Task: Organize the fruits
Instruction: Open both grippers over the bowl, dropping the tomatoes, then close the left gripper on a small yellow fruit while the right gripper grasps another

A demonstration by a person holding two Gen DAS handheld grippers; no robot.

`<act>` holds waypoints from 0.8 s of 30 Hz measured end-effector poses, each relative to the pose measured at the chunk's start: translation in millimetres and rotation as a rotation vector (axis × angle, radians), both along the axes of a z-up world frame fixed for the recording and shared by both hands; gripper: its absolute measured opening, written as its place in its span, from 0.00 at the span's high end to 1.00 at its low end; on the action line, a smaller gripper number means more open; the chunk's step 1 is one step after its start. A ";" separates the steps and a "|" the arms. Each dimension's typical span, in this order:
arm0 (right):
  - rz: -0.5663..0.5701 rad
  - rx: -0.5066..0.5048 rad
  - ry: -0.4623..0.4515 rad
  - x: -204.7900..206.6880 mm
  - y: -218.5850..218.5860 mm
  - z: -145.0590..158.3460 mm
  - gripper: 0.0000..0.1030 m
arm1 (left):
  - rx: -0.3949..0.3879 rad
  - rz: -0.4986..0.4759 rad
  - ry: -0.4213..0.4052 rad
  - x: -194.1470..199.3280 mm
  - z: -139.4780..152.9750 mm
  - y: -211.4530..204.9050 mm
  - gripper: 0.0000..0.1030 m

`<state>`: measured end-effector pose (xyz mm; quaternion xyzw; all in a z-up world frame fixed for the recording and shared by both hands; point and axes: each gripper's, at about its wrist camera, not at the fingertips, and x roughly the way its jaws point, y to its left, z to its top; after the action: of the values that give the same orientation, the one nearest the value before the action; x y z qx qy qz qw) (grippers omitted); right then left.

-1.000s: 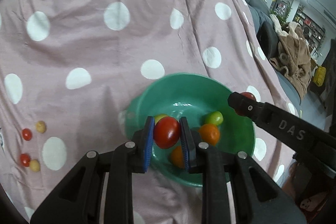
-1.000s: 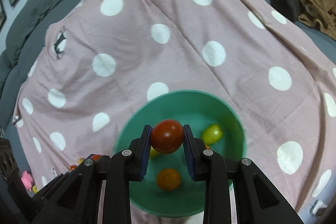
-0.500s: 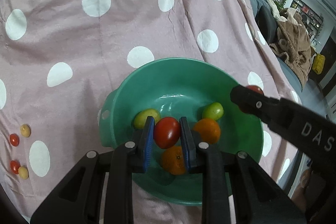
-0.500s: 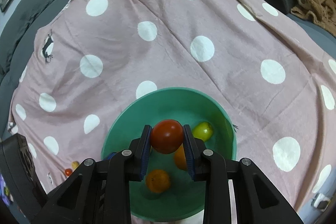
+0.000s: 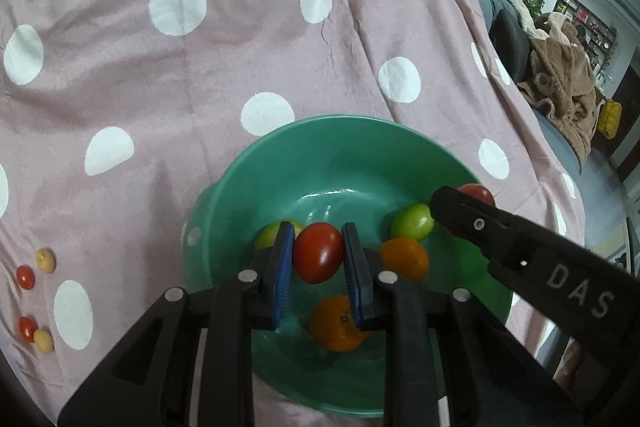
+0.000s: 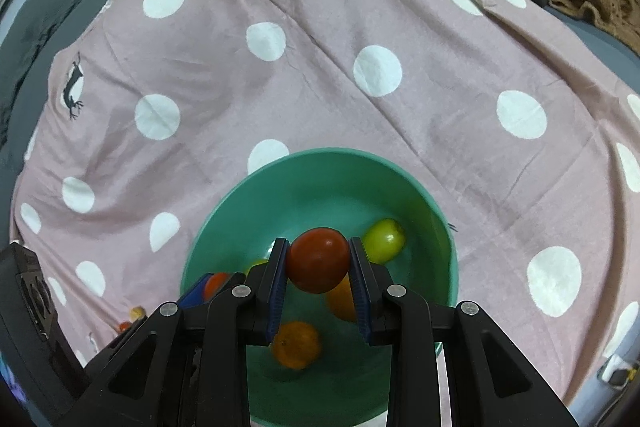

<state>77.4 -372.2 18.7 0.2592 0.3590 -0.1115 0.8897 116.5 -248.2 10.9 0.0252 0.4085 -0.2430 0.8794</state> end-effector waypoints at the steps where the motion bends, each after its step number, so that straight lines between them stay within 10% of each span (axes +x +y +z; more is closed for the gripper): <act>1: -0.007 -0.012 0.010 0.6 0.9 -0.6 0.70 | 0.002 -0.004 0.001 -0.4 -0.1 -2.0 0.77; 17: 0.009 -0.049 0.008 2.7 13.9 2.9 0.70 | -0.052 -0.013 0.014 -11.6 2.5 3.5 0.76; 21: 0.053 -0.064 -0.024 3.3 25.0 10.2 0.43 | -0.067 0.004 -0.048 -25.2 17.8 19.4 0.34; 24: 0.093 -0.065 -0.066 1.5 36.1 19.1 0.41 | -0.050 0.030 -0.066 -29.1 26.3 37.4 0.34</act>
<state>78.9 -336.1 37.8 0.2169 0.3372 -0.0728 0.9132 87.4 -210.8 37.2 0.0050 0.3734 -0.2392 0.8963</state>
